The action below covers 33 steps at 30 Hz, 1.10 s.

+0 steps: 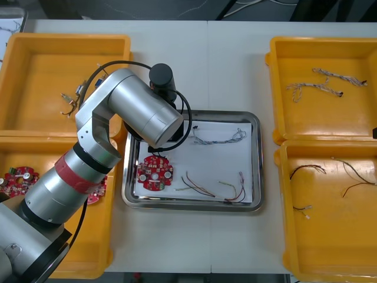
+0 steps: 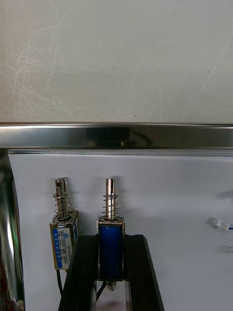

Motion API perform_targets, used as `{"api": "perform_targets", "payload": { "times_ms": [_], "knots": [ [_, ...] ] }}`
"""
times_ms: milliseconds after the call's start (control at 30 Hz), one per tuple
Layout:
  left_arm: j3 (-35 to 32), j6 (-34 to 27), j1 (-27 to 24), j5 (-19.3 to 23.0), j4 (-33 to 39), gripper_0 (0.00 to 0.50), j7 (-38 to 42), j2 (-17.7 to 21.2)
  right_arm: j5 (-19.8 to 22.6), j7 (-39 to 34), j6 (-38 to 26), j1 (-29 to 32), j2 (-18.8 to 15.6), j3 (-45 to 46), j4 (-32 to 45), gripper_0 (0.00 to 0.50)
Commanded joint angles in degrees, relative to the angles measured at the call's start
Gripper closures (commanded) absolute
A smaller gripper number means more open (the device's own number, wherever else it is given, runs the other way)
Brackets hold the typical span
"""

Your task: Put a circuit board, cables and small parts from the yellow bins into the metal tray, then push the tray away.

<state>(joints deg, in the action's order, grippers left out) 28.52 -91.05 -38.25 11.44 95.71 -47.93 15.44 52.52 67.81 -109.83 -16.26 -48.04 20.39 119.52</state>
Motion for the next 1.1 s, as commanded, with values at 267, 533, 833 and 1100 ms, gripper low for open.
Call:
{"api": "perform_targets", "payload": {
  "times_ms": [267,533,833,1100],
  "knots": [
    [1.01,0.87,1.16,-0.37,0.61,0.5,-6.12,-0.58,0.39,0.66,-0.17,0.61,-2.41,1.85,1.59,0.0],
    [1.01,1.14,1.16,-0.19,0.61,0.278,-5.95,-0.58,0.39,0.66,-0.17,0.61,-2.41,1.85,1.59,0.0],
    [0.13,0.87,1.07,0.6,1.32,0.143,-6.12,-0.58,0.39,0.66,-0.17,0.61,-2.41,1.85,1.59,0.0],
    [-5.23,-8.8,-0.69,5.0,7.91,0.143,-6.83,-0.49,0.39,0.66,-0.17,0.61,-2.41,1.85,1.59,0.0]
  ]
}}
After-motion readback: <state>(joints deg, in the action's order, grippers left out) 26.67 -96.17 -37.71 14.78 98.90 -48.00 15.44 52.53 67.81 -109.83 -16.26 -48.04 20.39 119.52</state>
